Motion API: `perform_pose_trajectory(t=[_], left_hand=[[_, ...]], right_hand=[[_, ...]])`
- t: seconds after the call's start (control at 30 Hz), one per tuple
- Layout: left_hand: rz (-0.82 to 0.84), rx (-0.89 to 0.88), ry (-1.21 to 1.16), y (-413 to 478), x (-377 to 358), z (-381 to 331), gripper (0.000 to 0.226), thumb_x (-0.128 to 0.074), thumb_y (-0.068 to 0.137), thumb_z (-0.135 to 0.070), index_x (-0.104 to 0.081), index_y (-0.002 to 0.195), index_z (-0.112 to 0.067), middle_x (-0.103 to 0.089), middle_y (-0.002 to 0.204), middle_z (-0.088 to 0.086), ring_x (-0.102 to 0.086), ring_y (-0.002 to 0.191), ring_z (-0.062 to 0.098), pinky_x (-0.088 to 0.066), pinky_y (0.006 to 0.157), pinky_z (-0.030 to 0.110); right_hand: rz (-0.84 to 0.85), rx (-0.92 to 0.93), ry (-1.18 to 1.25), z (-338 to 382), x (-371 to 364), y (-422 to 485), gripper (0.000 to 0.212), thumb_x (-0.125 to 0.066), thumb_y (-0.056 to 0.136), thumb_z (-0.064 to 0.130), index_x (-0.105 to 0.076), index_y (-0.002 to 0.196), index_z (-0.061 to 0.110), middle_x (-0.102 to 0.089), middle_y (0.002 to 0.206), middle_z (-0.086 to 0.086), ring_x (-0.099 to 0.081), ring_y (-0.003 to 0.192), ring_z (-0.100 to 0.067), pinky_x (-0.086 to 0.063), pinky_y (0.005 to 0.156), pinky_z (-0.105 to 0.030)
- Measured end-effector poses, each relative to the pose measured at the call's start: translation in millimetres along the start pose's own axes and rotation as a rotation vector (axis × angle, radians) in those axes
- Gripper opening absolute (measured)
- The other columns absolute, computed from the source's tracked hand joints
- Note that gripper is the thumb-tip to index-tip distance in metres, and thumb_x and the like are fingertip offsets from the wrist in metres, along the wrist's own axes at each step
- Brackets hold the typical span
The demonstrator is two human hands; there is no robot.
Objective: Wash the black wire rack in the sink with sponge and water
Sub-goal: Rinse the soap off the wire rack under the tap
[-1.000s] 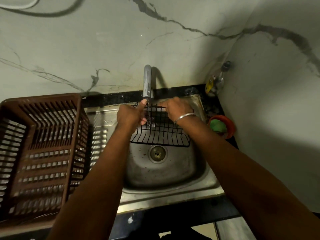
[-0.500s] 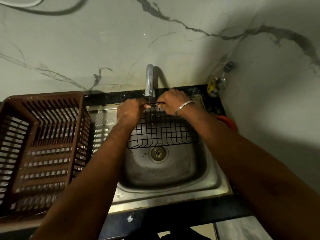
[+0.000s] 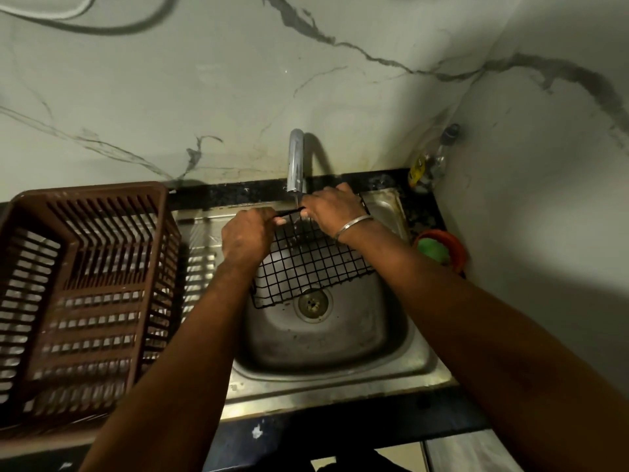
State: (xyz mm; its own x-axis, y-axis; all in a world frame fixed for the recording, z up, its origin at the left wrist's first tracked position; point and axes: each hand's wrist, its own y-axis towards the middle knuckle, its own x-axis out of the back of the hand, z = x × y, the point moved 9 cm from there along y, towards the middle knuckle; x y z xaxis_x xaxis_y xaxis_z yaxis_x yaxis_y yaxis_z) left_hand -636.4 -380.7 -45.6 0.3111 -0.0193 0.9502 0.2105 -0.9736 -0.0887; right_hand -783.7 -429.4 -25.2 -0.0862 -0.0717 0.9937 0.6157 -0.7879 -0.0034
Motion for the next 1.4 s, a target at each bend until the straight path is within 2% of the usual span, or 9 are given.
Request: perform_pose_trajectory(t=[0.4,0.53,0.67,0.8,0.9,1.0,1.1,1.23,1.4], left_hand=[[-0.023,0.022,-0.161,-14.7,-9.9,29.2,0.015,-0.063,0.105,-0.042,-0.075,0.100,-0.035,-0.072,0.086,0.000,-0.066,0.079,0.023,-0.054,0.074,0.036],[-0.023,0.038,-0.258,-20.7,-15.5,42.0,0.022,-0.063,0.105,-0.042,-0.064,0.083,-0.037,-0.067,0.077,-0.005,-0.065,0.075,0.020,-0.053,0.071,0.035],[0.090,-0.020,-0.185,-19.2,-26.6,34.7,0.014,-0.061,0.107,-0.040,-0.074,0.109,-0.033,-0.071,0.092,-0.001,-0.067,0.088,0.023,-0.047,0.071,0.033],[0.151,-0.118,-0.131,-18.1,-23.8,-0.5,0.039,-0.055,0.108,-0.051,-0.058,0.145,-0.039,-0.069,0.110,-0.003,-0.067,0.104,0.028,-0.054,0.086,0.042],[0.097,-0.110,-0.081,-10.4,-21.4,-13.0,0.030,-0.054,0.109,-0.046,-0.067,0.133,-0.033,-0.074,0.111,0.009,-0.069,0.104,0.034,-0.045,0.076,0.038],[0.078,-0.029,-0.181,-6.7,-22.3,6.1,0.031,-0.054,0.108,-0.050,-0.071,0.119,-0.026,-0.073,0.101,0.011,-0.069,0.096,0.036,-0.053,0.076,0.042],[0.043,0.072,-0.309,-10.7,-23.5,24.2,0.028,-0.057,0.107,-0.048,-0.073,0.111,-0.027,-0.074,0.095,0.008,-0.069,0.092,0.034,-0.058,0.082,0.045],[0.007,0.135,-0.383,-18.0,-29.4,34.0,0.031,-0.057,0.107,-0.049,-0.074,0.104,-0.022,-0.073,0.090,0.011,-0.069,0.088,0.036,-0.057,0.079,0.045],[0.110,0.066,-0.415,-23.6,-42.5,23.4,0.025,-0.057,0.108,-0.043,-0.075,0.116,-0.027,-0.073,0.088,0.002,-0.070,0.088,0.028,-0.056,0.082,0.039]], right_hand=[[0.076,0.065,-0.003,13.8,-3.1,-2.6,0.026,-0.053,0.107,0.041,-0.068,0.116,0.021,-0.072,0.112,-0.004,-0.065,0.108,-0.027,-0.044,0.097,-0.045],[0.156,-0.040,-0.044,-11.8,4.6,-3.5,0.030,-0.051,0.108,0.040,-0.068,0.126,0.023,-0.070,0.115,-0.010,-0.066,0.111,-0.032,-0.048,0.096,-0.045],[0.199,-0.027,-0.087,-7.0,3.3,-7.7,0.020,-0.061,0.105,0.036,-0.069,0.114,0.020,-0.061,0.094,-0.004,-0.066,0.093,-0.026,-0.045,0.079,-0.034],[0.215,-0.017,-0.046,1.9,11.6,-3.0,0.023,-0.062,0.103,0.040,-0.072,0.112,0.022,-0.061,0.089,0.002,-0.059,0.088,-0.020,-0.048,0.081,-0.033],[0.185,-0.069,0.108,4.0,20.4,0.4,0.022,-0.071,0.096,0.043,-0.077,0.110,0.027,-0.074,0.104,0.003,-0.065,0.095,-0.019,-0.053,0.093,-0.034],[0.127,-0.245,0.431,-18.6,24.9,-0.1,0.026,-0.080,0.090,0.041,-0.079,0.111,0.027,-0.077,0.114,0.002,-0.069,0.098,-0.017,-0.055,0.096,-0.035],[0.128,-0.329,0.618,-15.0,17.6,-2.4,0.029,-0.062,0.105,0.030,-0.068,0.131,0.021,-0.071,0.125,-0.005,-0.065,0.103,-0.020,-0.055,0.096,-0.038],[0.141,-0.345,0.498,-3.5,2.3,0.0,0.031,-0.046,0.111,0.020,-0.060,0.138,0.015,-0.068,0.119,-0.012,-0.066,0.106,-0.029,-0.055,0.095,-0.041],[0.050,-0.295,0.294,0.1,10.5,-0.6,0.032,-0.053,0.109,0.035,-0.067,0.129,0.016,-0.070,0.110,-0.014,-0.069,0.102,-0.030,-0.056,0.088,-0.040]])
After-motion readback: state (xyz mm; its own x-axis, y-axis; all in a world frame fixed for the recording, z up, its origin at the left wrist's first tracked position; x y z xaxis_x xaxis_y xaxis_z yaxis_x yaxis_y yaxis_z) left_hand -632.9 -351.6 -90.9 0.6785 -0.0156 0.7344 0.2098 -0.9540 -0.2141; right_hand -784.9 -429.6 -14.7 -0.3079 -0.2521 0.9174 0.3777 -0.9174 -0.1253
